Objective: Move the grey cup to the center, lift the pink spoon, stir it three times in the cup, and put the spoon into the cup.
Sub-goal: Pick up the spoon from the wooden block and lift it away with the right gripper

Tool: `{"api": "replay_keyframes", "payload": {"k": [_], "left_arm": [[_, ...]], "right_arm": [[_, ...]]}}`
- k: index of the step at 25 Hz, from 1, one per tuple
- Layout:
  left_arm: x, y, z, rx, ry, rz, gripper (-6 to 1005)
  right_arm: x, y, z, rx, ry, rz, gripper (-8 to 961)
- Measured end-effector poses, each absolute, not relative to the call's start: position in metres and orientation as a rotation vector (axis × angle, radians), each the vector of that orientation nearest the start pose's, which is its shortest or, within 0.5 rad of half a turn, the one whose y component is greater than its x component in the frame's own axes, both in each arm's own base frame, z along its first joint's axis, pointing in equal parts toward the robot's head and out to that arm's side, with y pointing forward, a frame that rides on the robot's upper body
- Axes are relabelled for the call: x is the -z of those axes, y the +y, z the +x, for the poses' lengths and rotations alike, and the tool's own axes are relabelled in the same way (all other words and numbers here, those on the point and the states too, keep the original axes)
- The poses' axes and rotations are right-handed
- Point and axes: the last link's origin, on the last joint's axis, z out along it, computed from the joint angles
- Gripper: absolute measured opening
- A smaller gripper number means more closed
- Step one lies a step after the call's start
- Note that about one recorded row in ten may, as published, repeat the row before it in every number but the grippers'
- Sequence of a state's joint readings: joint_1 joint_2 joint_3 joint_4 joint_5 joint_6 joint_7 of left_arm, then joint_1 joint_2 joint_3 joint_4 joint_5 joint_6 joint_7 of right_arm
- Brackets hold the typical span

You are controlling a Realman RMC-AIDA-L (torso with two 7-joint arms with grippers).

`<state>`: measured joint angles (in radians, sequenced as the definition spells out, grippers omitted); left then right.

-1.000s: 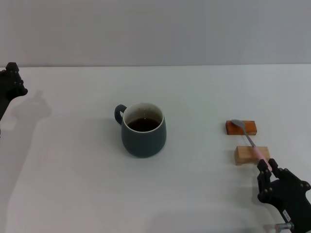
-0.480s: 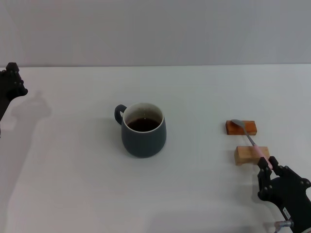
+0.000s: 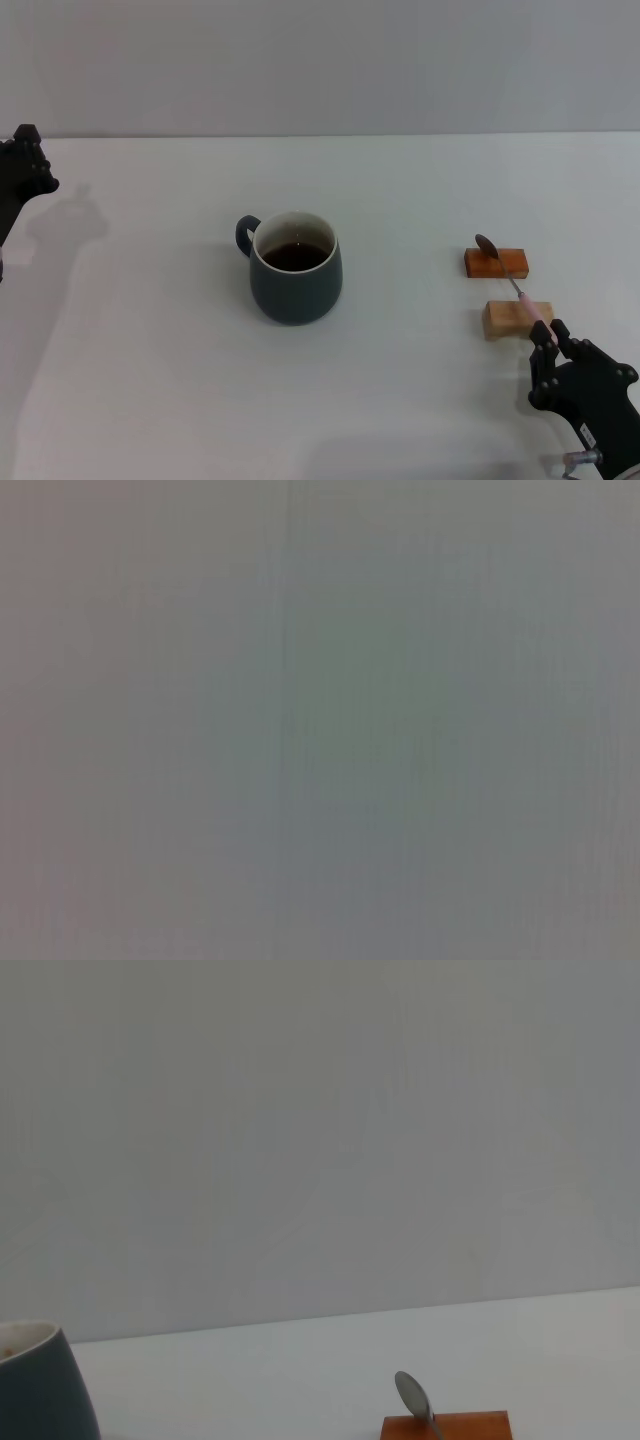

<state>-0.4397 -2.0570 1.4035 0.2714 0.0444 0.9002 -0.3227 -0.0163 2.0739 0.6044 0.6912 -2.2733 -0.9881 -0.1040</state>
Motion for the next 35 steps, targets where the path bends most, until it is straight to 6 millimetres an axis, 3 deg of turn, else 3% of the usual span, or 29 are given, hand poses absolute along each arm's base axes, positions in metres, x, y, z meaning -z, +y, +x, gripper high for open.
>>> {"api": "replay_keyframes", "payload": {"k": [28,35], "left_arm": [[-0.023,0.369,-0.344,0.623,-0.651,-1.557,2],[-0.022,0.369,-0.344,0.623,-0.655,-1.557,2]], "right_arm": [[0.094,0.213,0.294,-0.680,0.755,-1.732,119],[0.073,0.221,0.273,-0.657,0.682,-1.731,118]]}}
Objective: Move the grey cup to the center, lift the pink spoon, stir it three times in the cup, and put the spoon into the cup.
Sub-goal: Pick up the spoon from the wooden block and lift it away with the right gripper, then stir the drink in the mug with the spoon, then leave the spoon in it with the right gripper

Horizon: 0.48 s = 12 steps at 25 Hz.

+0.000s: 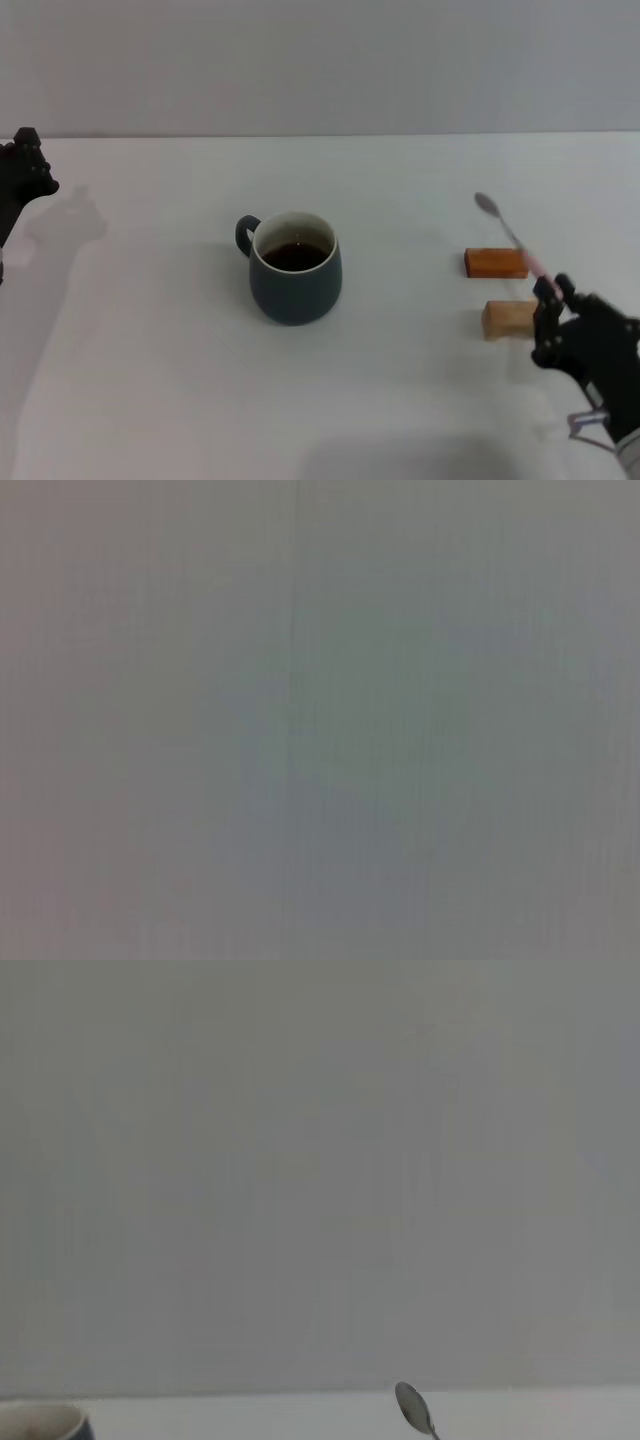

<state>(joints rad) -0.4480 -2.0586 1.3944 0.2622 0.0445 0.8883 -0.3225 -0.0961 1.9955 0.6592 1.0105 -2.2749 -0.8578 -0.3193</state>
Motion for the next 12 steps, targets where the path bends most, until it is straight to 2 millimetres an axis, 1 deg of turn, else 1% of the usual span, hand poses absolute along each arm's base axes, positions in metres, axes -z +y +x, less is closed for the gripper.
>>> {"api": "replay_keyframes", "payload": {"k": [4,5,6,7,8,9,10,11,12], "left_arm": [[-0.022,0.369,-0.345,0.624,-0.660,-1.554,2],[-0.022,0.369,-0.345,0.624,-0.660,-1.554,2],[-0.022,0.369,-0.345,0.624,-0.661,-1.553,2],[-0.022,0.369,-0.345,0.624,-0.661,-1.553,1],[-0.022,0.369,-0.345,0.624,-0.661,-1.553,1],[-0.023,0.369,-0.345,0.623,-0.663,-1.552,1],[-0.023,0.369,-0.345,0.623,-0.663,-1.552,1],[-0.023,0.369,-0.346,0.622,-0.664,-1.551,1],[-0.023,0.369,-0.346,0.622,-0.665,-1.550,1]], "right_arm": [[0.049,0.230,0.256,-0.645,0.648,-1.739,118],[0.037,0.236,0.246,-0.656,0.640,-1.757,118],[0.032,0.239,0.240,-0.659,0.633,-1.772,118],[0.032,0.239,0.240,-0.659,0.633,-1.772,118],[0.027,0.242,0.234,-0.657,0.625,-1.788,118],[0.019,0.247,0.224,-0.642,0.607,-1.825,118],[0.019,0.247,0.224,-0.642,0.607,-1.825,118],[0.012,0.254,0.213,-0.617,0.583,-1.866,118],[0.012,0.254,0.213,-0.617,0.583,-1.866,118]]}}
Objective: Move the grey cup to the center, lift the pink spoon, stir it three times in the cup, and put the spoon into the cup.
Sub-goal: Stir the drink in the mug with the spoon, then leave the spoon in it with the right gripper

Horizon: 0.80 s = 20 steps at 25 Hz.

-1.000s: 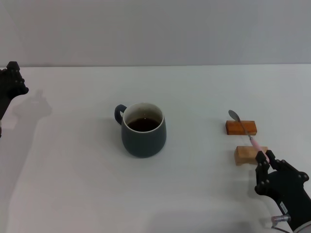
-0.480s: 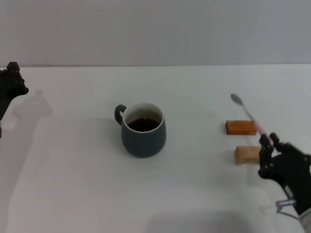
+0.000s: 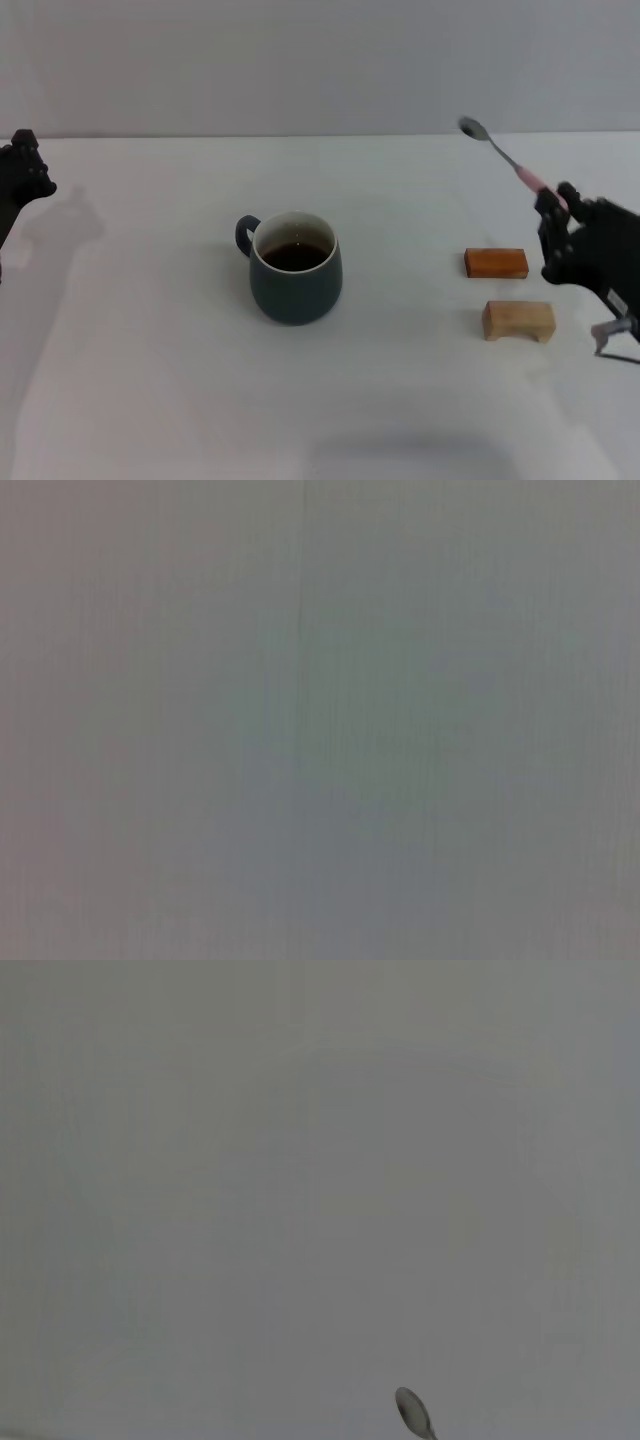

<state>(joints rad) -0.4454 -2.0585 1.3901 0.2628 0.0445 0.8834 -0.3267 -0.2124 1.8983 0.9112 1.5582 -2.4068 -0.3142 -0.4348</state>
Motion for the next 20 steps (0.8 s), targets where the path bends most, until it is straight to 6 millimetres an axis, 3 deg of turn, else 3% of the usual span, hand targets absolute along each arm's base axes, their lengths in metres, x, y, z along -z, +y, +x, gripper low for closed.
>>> {"api": "replay_keyframes", "payload": {"k": [4,12,20], "left_arm": [[-0.025,0.368,-0.348,0.622,-0.670,-1.538,2],[-0.029,0.367,-0.352,0.623,-0.680,-1.511,1],[-0.030,0.368,-0.351,0.628,-0.683,-1.503,1]], "right_arm": [[-0.008,0.266,0.184,-0.561,0.528,-1.946,119],[-0.038,0.290,0.147,-0.466,0.485,-2.085,118],[-0.059,0.312,0.122,-0.477,0.512,-2.248,118]]}}
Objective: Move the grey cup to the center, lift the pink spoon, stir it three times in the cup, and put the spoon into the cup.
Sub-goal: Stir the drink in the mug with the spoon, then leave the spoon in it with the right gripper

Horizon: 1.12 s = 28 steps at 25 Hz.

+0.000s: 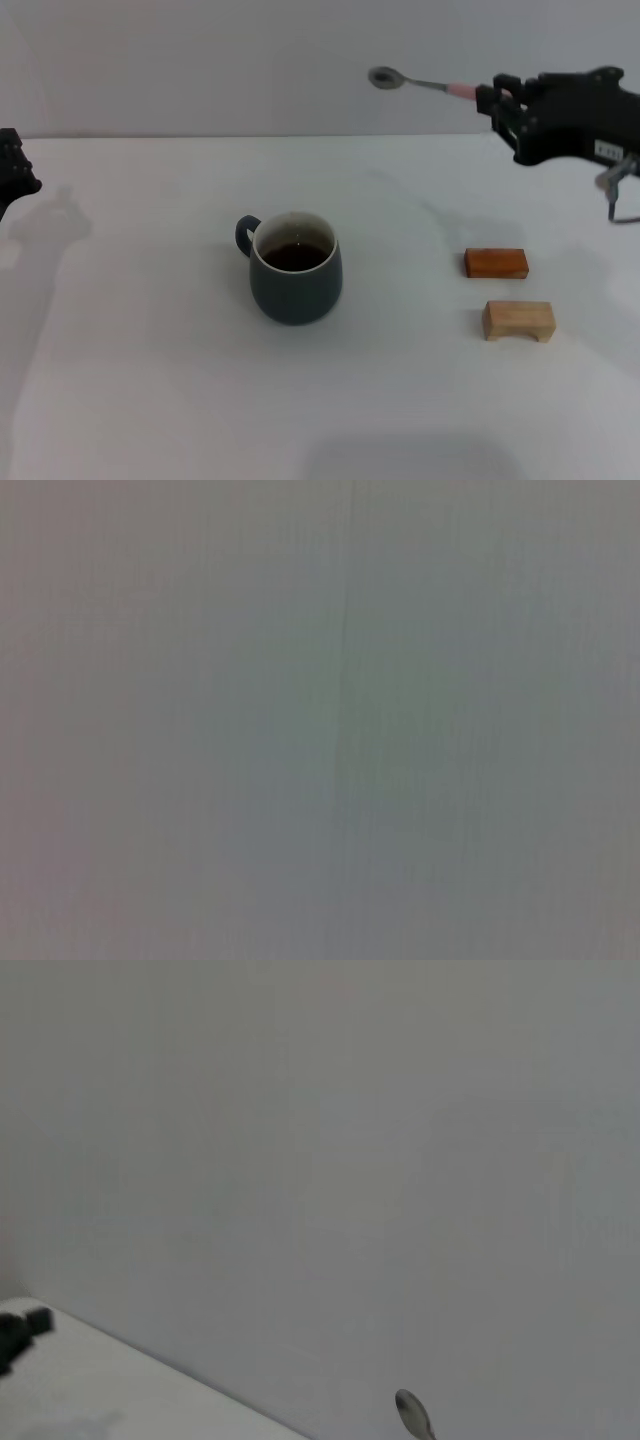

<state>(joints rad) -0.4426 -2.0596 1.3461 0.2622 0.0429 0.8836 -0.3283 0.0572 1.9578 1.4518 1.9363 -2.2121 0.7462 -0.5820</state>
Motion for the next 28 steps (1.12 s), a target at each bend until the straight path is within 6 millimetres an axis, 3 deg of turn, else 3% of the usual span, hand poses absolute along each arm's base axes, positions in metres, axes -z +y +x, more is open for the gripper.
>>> {"api": "replay_keyframes", "payload": {"k": [6,12,21,28], "left_arm": [[-0.030,0.368,-0.351,0.632,-0.687,-1.496,1],[-0.030,0.370,-0.349,0.636,-0.683,-1.497,2],[-0.029,0.370,-0.348,0.640,-0.683,-1.497,2],[-0.029,0.370,-0.348,0.641,-0.685,-1.497,2]], "right_arm": [[-0.071,0.328,0.100,-0.463,0.514,-2.364,118],[-0.062,0.341,0.076,-0.397,0.518,-2.534,118],[-0.061,0.358,0.058,-0.339,0.572,-2.621,118],[-0.050,0.368,0.043,-0.218,0.569,-2.692,118]]}}
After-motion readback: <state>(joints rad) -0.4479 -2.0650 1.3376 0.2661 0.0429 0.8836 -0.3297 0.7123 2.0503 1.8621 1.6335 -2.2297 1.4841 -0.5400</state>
